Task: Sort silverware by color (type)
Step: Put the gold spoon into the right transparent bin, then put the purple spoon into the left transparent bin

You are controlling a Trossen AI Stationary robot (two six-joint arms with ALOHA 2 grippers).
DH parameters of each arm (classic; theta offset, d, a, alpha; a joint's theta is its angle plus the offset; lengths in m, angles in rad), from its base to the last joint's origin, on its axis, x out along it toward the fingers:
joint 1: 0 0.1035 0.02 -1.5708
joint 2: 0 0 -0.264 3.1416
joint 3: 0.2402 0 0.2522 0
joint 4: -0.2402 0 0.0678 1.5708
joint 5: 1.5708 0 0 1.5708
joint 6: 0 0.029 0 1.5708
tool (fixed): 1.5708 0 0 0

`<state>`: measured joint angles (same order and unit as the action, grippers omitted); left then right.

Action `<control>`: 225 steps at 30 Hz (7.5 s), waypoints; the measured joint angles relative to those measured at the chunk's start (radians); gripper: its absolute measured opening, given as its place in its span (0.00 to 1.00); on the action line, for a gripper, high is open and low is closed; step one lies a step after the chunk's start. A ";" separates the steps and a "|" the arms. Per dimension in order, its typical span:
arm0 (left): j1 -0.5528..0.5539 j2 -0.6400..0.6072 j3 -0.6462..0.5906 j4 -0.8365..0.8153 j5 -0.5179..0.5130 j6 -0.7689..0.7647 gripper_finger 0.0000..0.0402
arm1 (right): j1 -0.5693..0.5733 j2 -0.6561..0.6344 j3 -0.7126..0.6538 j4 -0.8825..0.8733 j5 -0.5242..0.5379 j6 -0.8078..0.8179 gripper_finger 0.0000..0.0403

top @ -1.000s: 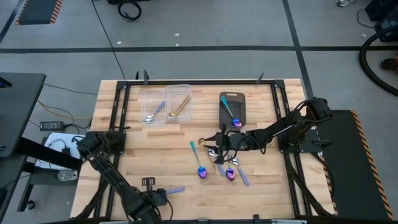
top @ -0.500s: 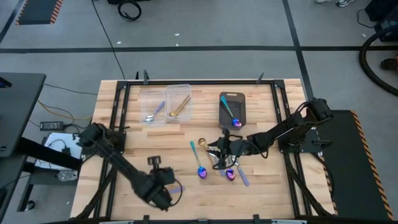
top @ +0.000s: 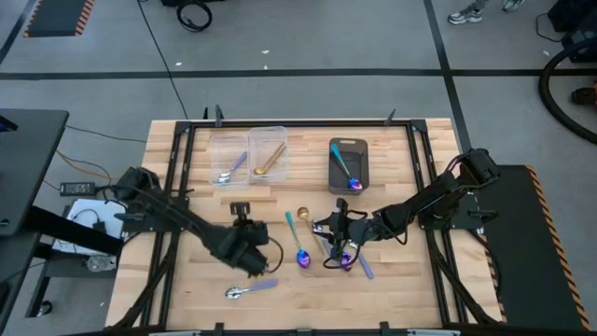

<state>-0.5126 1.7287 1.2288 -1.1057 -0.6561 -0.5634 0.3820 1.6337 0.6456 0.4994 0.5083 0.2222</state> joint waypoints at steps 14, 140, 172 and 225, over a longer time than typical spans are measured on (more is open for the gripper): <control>0.282 -0.191 -0.302 0.354 0.006 0.129 0.02 | -0.006 0.000 0.000 0.010 -0.004 -0.060 0.33; 0.225 -0.310 -0.254 0.568 0.430 -0.002 0.30 | -0.011 0.000 0.000 -0.007 -0.032 -0.040 0.33; -0.050 0.037 0.019 0.366 0.436 -0.213 0.30 | -0.046 0.000 0.000 -0.006 -0.001 -0.065 0.33; -0.185 0.304 0.167 0.254 0.653 -0.420 0.41 | -0.090 0.000 0.000 0.020 -0.058 -0.121 0.33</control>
<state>-0.6975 2.0323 1.3960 -0.8518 -0.0030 -0.9834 0.2919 1.6341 0.6453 0.5197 0.4500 0.1009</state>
